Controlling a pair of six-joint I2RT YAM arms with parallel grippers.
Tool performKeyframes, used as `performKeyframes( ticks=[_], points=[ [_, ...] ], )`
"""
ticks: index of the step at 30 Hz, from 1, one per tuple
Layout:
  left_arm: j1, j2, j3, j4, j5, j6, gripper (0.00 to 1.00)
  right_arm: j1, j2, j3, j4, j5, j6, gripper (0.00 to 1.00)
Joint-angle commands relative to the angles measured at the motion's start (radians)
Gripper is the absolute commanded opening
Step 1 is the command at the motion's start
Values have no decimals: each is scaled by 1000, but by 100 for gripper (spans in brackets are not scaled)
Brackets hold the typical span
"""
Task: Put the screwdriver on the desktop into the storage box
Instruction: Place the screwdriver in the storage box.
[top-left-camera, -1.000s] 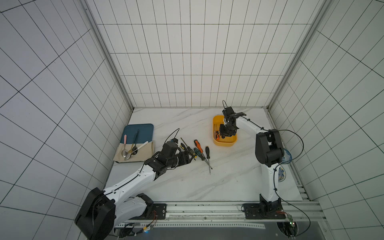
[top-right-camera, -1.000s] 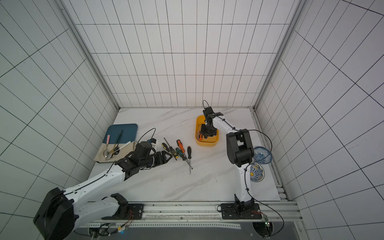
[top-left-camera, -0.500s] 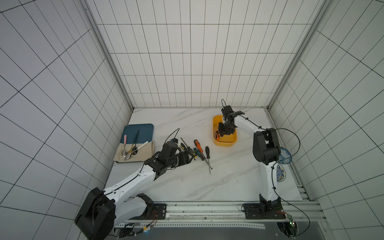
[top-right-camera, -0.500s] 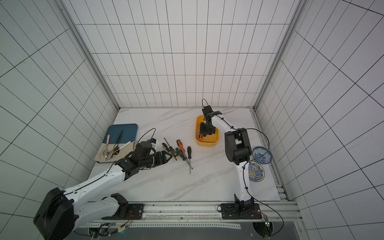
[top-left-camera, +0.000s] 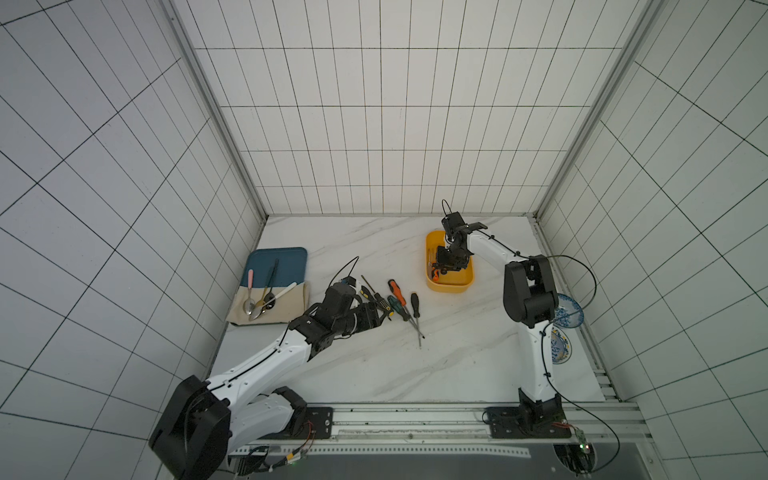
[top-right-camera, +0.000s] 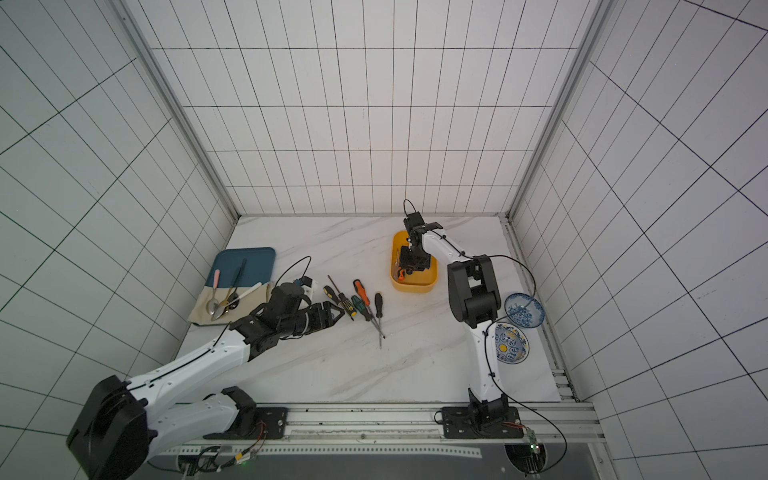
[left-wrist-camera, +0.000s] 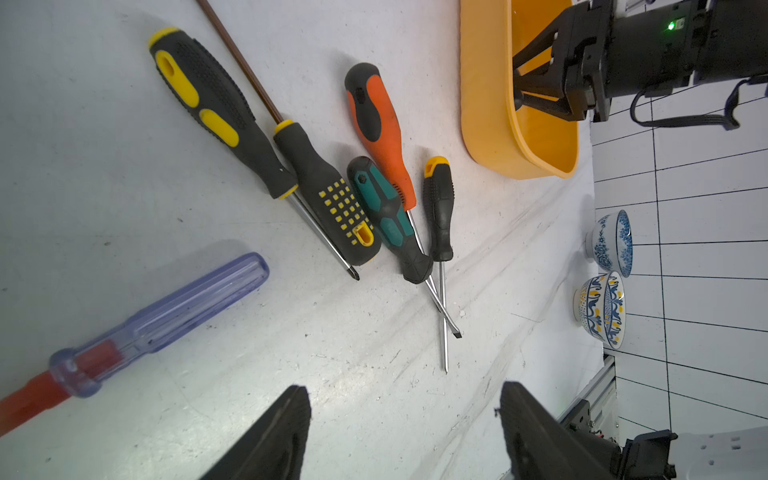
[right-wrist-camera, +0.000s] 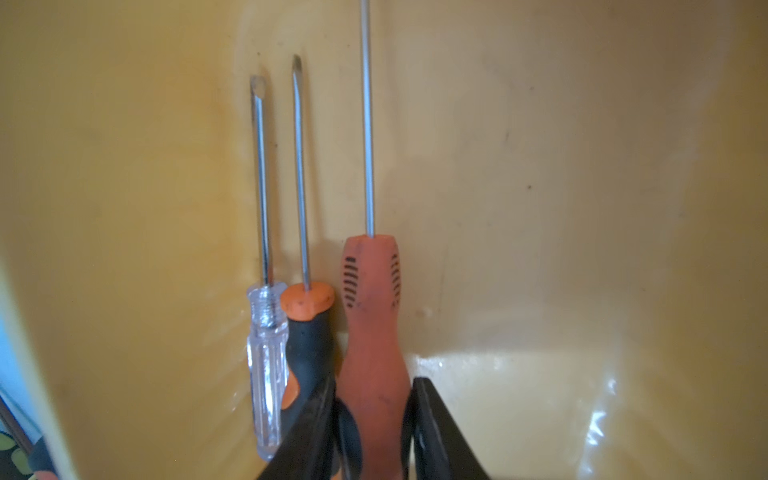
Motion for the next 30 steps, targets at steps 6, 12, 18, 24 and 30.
performKeyframes(
  ticks=[6, 12, 18, 24, 30],
  points=[
    [-2, -15, -8, -1, -13, 9, 76, -3, -6, 48, -35, -3, 5, 39],
    [-2, -18, -8, -2, -11, 9, 76, 2, -62, 37, -44, 16, 1, 39],
    [-2, -12, 4, -14, -15, 15, 76, 15, -179, -32, -38, 39, -1, 39],
    [-7, 20, 27, -13, 2, 15, 76, 33, -322, -170, 1, 47, 16, 39],
    [-40, 92, 77, -5, 2, 23, 75, 53, -467, -337, 51, 45, 41, 39]
  ],
)
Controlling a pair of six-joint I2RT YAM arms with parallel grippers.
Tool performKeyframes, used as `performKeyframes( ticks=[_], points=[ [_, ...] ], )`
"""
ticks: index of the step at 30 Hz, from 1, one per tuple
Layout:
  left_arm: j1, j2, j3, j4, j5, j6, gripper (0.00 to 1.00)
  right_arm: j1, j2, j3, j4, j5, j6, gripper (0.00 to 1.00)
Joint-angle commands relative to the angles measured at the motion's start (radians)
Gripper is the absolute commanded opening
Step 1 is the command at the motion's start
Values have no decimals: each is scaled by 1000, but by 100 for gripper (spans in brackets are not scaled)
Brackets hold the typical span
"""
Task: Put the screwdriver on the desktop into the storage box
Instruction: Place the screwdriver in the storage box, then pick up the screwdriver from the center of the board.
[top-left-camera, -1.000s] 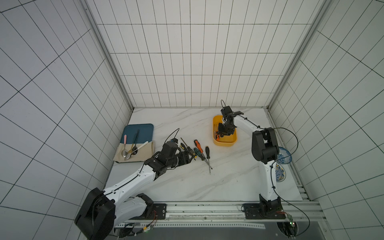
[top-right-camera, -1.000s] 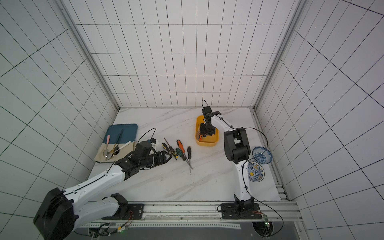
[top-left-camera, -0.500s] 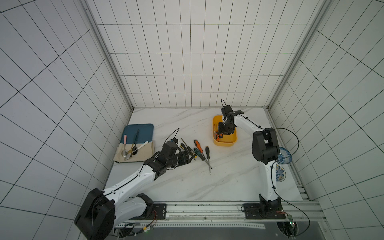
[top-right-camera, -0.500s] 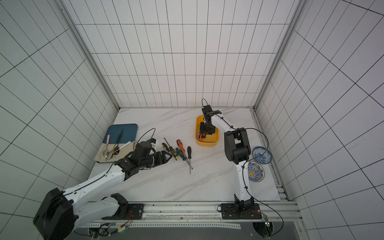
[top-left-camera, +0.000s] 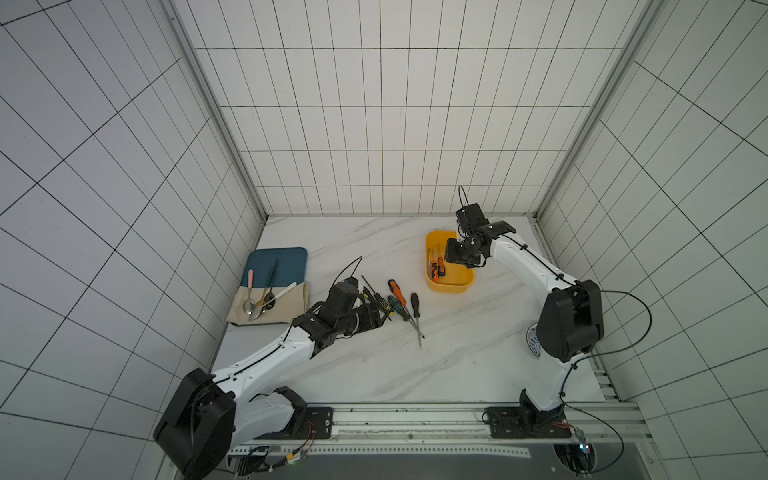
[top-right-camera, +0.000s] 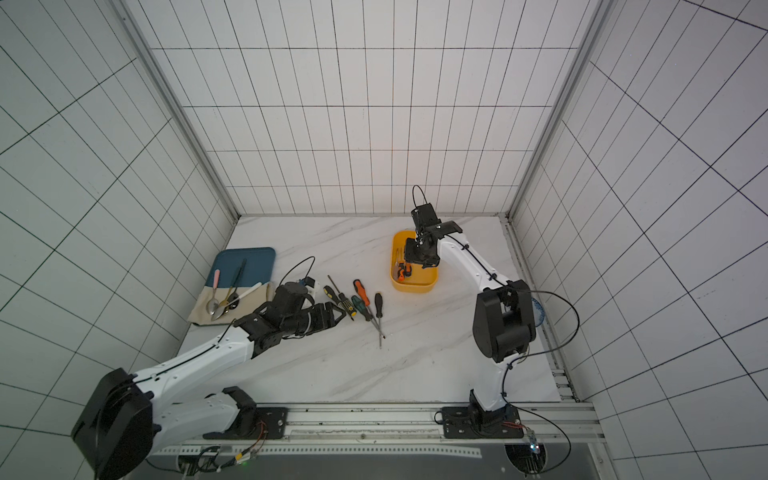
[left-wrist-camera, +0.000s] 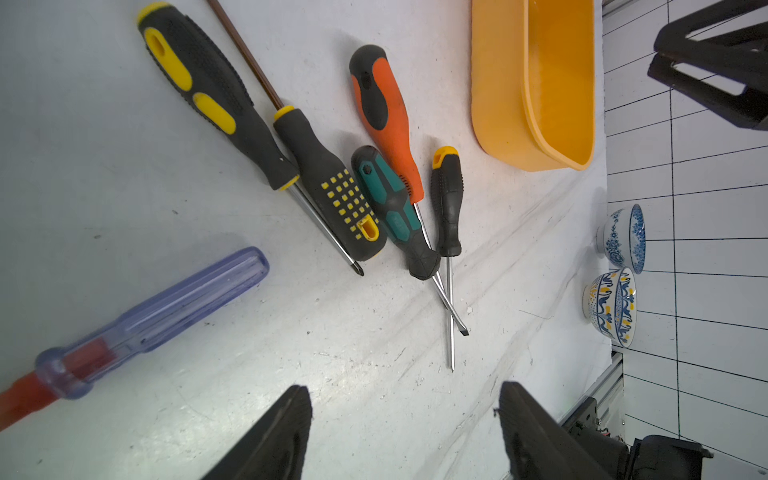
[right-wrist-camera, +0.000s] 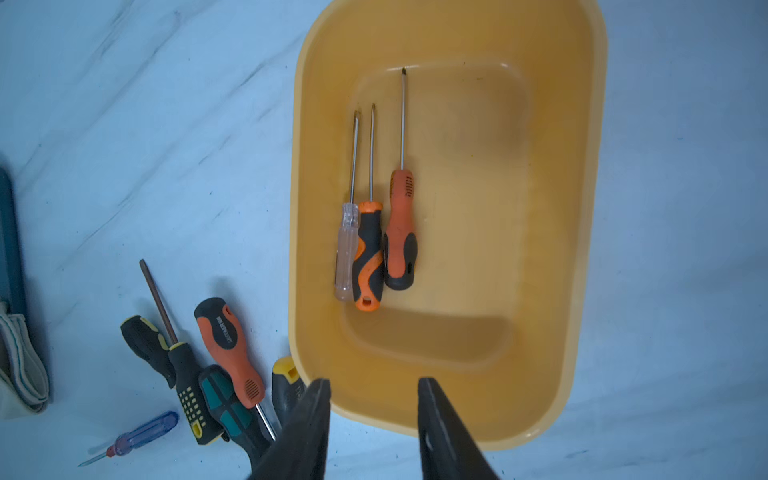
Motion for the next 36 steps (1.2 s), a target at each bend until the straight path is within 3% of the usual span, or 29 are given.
performKeyframes(
  ticks=[1, 17, 28, 36],
  points=[
    [-28, 43, 57, 8, 0, 24, 75, 18, -65, -95, 16, 20, 25, 39],
    [-125, 342, 300, -44, -7, 75, 63, 44, -442, -531, 124, 53, 83, 39],
    [-160, 579, 509, -147, -67, 75, 54, 44, -473, -574, 140, 52, 94, 39],
    [-169, 689, 597, -172, -84, 82, 53, 44, -452, -587, 158, 48, 97, 39]
  ],
)
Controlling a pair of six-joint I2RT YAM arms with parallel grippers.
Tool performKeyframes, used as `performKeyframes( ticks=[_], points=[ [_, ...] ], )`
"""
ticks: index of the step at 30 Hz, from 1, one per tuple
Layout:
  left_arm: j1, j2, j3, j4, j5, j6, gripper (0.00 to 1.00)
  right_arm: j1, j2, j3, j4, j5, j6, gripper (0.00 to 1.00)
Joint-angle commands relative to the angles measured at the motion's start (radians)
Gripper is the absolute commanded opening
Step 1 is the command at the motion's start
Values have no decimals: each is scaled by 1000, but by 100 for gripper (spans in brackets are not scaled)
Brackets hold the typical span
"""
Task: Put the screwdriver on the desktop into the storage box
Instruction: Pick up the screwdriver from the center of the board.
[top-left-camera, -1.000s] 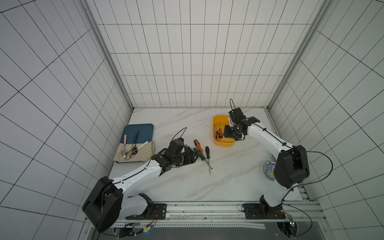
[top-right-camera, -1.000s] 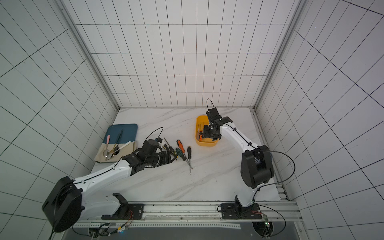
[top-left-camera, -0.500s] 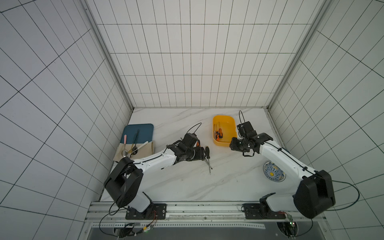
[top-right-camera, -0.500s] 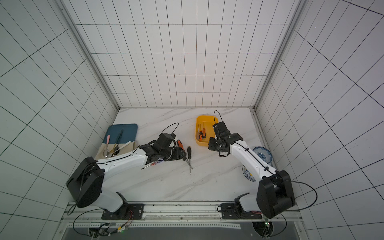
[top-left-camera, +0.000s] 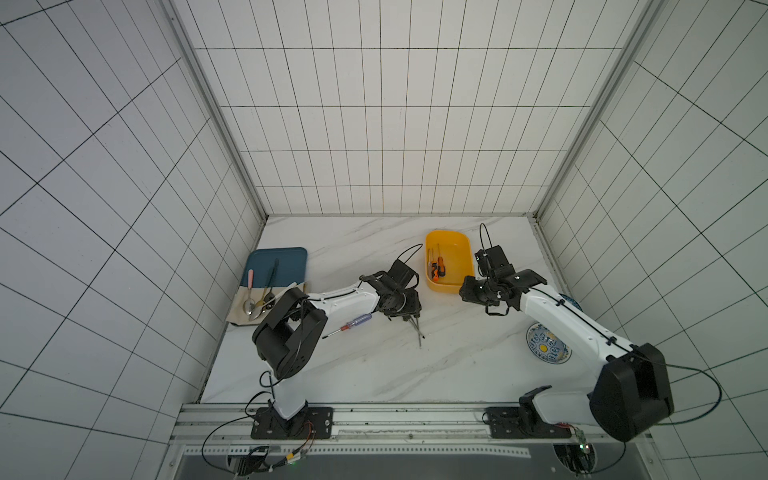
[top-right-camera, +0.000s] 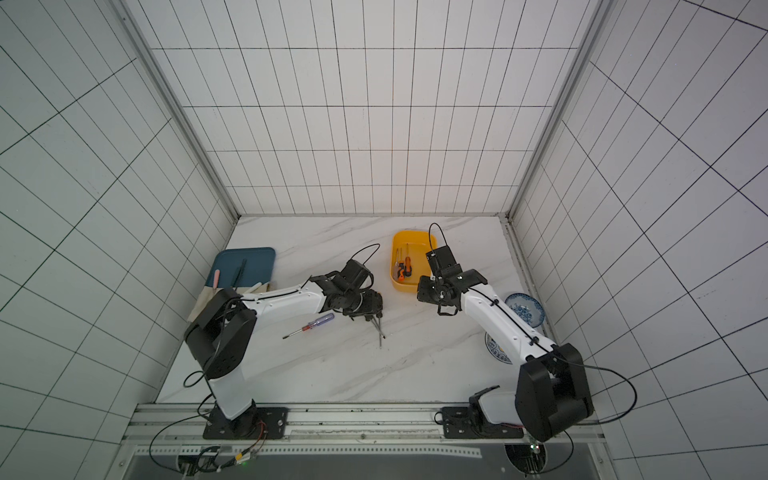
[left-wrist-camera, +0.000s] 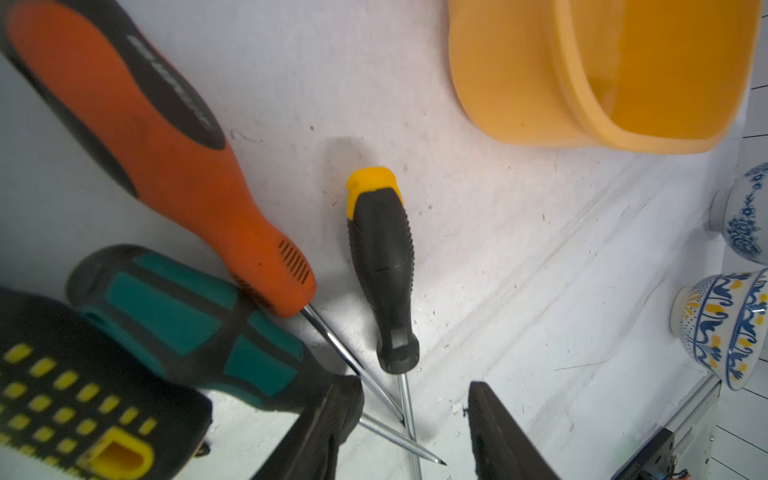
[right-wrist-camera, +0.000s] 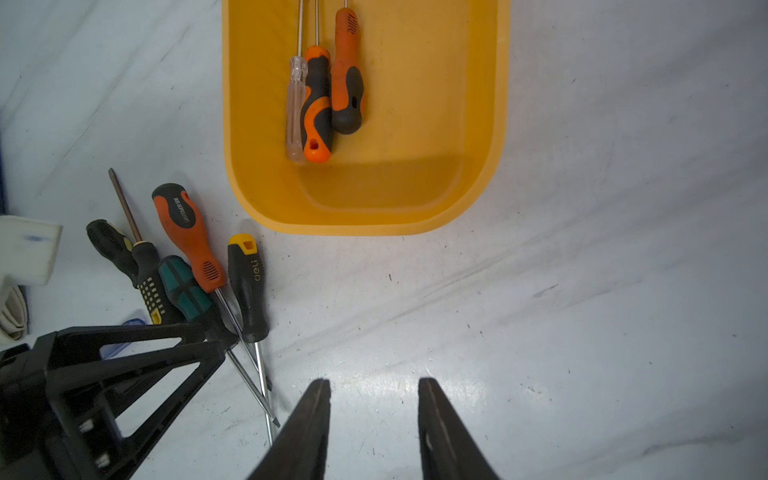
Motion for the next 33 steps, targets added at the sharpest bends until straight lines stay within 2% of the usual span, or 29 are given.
performKeyframes(
  ticks=[1, 17, 23, 33],
  points=[
    [-13, 34, 42, -21, -23, 20, 53, 6, 5, -32, 10, 11, 9, 39],
    [-53, 148, 122, -59, -71, 41, 47, 6, 5, -48, 25, 6, 17, 39],
    [-65, 181, 140, -88, -101, 46, 41, 6, 5, -56, 29, 11, 19, 39],
    [-71, 195, 145, -76, -72, 46, 19, 6, 11, -58, 33, 17, 22, 39]
  ],
)
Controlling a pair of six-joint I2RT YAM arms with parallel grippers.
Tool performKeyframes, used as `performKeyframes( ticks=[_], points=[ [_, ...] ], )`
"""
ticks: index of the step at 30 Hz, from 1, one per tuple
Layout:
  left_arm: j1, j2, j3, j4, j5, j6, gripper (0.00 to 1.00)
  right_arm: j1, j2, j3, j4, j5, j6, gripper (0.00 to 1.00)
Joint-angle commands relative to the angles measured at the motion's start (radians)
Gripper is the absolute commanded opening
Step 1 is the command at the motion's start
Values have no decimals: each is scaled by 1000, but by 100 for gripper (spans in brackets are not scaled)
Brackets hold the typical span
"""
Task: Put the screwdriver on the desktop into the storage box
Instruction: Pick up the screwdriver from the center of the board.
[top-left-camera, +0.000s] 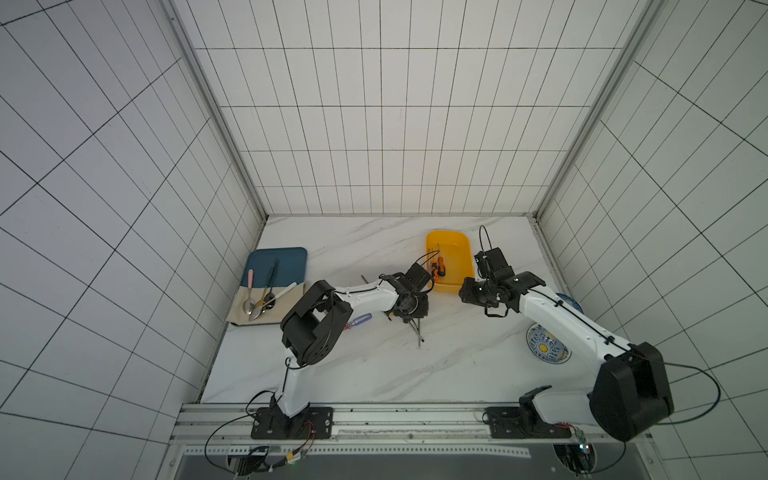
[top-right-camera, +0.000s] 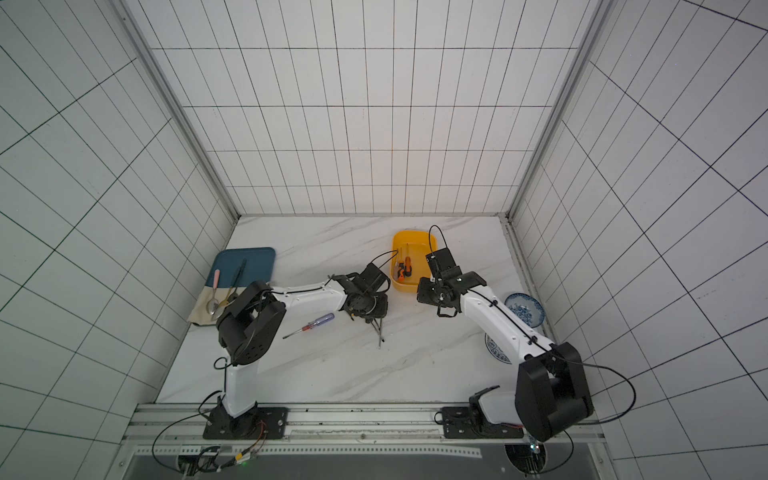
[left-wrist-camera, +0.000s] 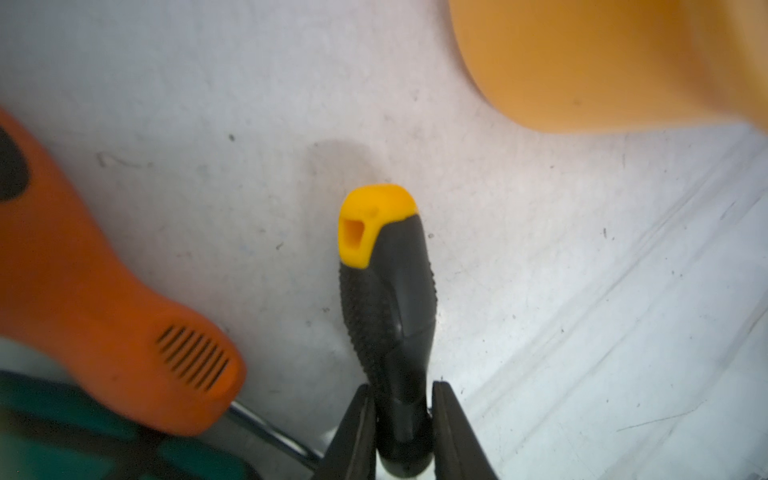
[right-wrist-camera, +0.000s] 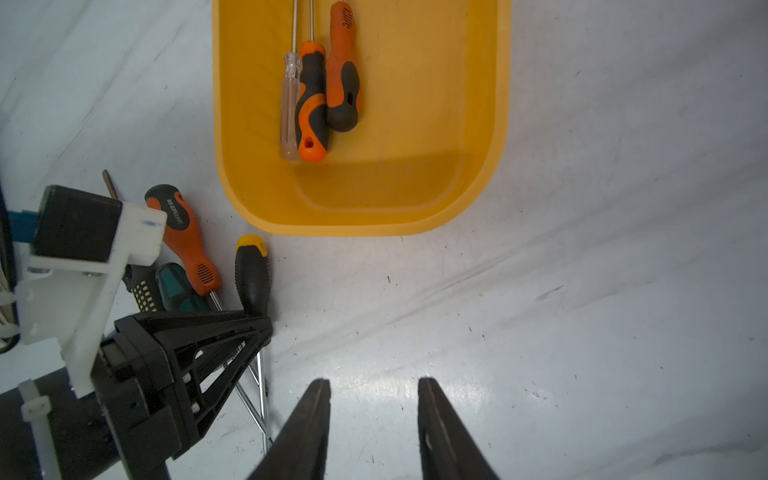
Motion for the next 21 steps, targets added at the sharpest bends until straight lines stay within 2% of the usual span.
performKeyframes(
  ticks=[1, 9, 11, 18, 21],
  points=[
    [-8, 36, 11, -12, 12, 8, 18, 6, 13, -33, 3, 17, 13, 39],
    [-7, 19, 16, 22, 57, 1, 5, 6, 16, -36, 7, 18, 15, 39],
    [-7, 21, 23, 21, 58, 2, 5, 6, 19, -36, 8, 18, 15, 39],
    [-13, 56, 39, -35, 11, 3, 25, 6, 21, -38, 10, 18, 17, 39],
    [-32, 66, 45, -61, -30, 14, 29, 6, 23, -40, 15, 18, 18, 39]
  ],
)
